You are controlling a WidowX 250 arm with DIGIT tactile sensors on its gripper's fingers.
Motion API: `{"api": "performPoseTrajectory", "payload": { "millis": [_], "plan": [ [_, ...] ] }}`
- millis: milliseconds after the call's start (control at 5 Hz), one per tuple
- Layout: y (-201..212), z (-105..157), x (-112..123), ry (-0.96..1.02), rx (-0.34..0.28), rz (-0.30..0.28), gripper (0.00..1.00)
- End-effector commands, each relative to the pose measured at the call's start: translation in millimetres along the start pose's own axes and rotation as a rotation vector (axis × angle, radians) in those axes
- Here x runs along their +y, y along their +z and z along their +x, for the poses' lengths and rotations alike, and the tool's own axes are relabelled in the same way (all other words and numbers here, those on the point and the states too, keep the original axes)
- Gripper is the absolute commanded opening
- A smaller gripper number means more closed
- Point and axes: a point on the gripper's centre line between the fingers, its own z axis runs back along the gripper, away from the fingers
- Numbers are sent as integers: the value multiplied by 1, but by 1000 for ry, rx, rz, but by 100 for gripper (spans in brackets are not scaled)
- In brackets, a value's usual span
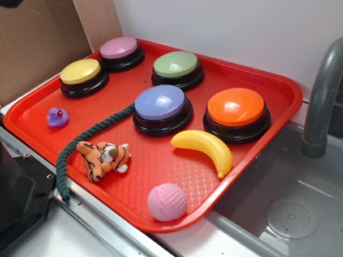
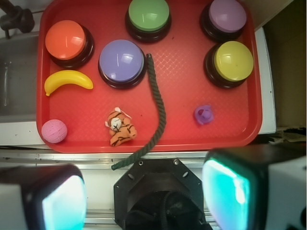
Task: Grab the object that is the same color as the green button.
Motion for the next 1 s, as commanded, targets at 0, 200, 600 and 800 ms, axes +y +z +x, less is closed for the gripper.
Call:
{"api": "performPoseTrajectory", "payload": {
  "millis": [0,200,600,800],
  "plan": [
    [0,0,0,0,0,0,100],
    [-25,8,9,71,-26,-21,100],
    [-88,26,22,168,46,0,100],
    [-122,27,26,264,40,15,100]
  ]
}}
